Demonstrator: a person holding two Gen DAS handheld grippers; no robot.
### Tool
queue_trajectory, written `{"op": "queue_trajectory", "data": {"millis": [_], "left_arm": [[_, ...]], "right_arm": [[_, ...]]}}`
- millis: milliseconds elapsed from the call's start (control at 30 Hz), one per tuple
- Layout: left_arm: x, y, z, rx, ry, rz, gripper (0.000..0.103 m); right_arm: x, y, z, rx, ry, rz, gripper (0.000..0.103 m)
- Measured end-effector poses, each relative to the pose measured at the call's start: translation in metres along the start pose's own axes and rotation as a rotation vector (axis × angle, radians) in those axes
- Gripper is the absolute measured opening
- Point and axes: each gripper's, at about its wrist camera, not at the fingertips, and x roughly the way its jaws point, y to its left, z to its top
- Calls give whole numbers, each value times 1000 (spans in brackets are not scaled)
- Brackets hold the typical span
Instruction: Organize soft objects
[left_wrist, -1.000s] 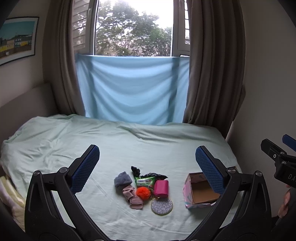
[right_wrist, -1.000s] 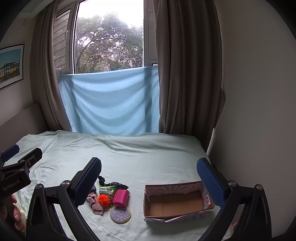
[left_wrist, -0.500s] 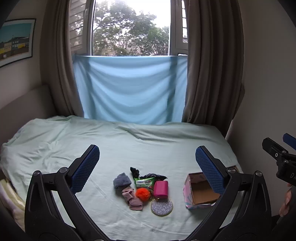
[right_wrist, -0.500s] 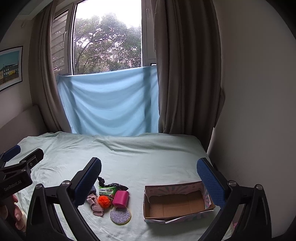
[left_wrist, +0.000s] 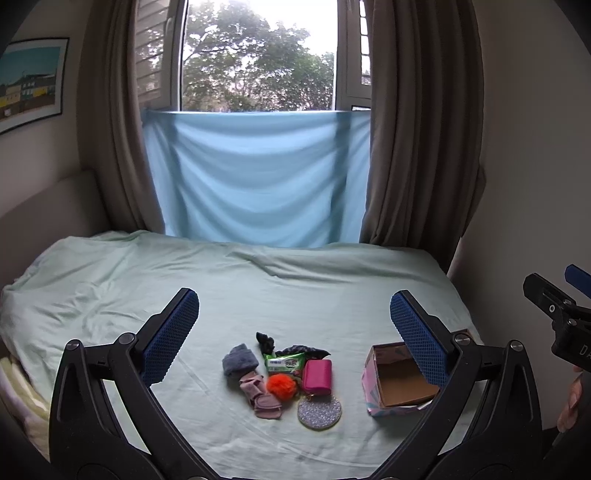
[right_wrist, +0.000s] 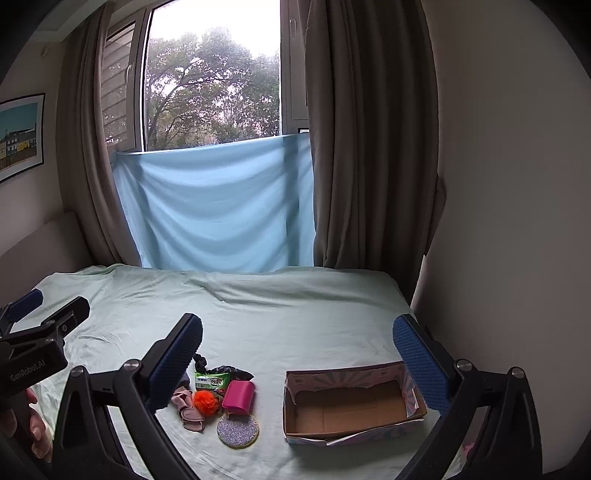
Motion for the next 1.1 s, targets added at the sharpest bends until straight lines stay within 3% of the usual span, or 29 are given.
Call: {"op": "queue_trajectory", "data": {"millis": [1100], "left_arm": [[-2, 2, 0, -28, -7, 3, 103]], "right_arm": [[1, 1, -2, 0, -3, 7, 103]]}}
